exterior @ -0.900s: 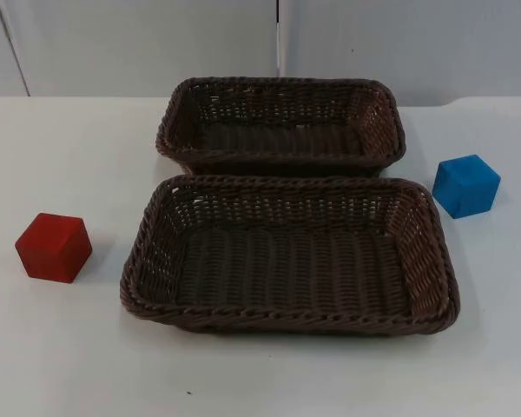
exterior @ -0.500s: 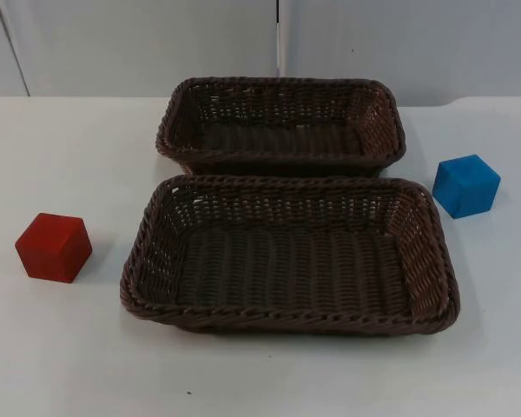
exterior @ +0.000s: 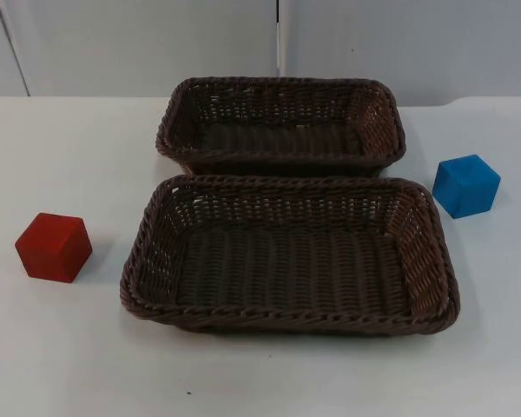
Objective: Pick up one cube with the left hand and place it into the upper basket. Pick up one cube with the right hand and place it into the lower basket.
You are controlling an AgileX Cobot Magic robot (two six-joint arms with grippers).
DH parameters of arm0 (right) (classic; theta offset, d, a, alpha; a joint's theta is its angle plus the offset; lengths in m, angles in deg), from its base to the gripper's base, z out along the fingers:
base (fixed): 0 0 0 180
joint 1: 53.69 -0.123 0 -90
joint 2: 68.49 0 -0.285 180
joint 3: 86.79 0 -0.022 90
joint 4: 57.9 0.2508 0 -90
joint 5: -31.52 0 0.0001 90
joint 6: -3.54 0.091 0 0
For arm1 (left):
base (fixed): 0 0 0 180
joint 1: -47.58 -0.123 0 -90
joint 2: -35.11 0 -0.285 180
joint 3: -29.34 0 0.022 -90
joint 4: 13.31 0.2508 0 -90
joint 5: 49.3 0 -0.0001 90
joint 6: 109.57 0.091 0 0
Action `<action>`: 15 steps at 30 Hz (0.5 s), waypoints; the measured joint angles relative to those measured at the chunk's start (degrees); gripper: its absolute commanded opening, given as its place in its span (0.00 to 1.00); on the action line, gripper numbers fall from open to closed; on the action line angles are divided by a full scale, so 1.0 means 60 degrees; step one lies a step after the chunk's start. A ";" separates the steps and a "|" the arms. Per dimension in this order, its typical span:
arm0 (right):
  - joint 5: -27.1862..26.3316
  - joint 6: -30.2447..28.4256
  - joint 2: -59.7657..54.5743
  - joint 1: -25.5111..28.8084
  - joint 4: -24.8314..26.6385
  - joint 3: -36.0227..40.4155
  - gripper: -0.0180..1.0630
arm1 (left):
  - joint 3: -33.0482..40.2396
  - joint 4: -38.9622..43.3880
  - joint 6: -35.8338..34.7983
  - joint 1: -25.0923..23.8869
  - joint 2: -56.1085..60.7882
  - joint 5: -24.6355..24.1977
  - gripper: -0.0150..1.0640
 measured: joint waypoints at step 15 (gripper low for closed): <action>0.0000 0.0000 0.0000 0.0000 0.0000 0.0000 0.99 | 0.0000 -0.0073 0.0000 0.0000 -0.0099 0.0057 0.99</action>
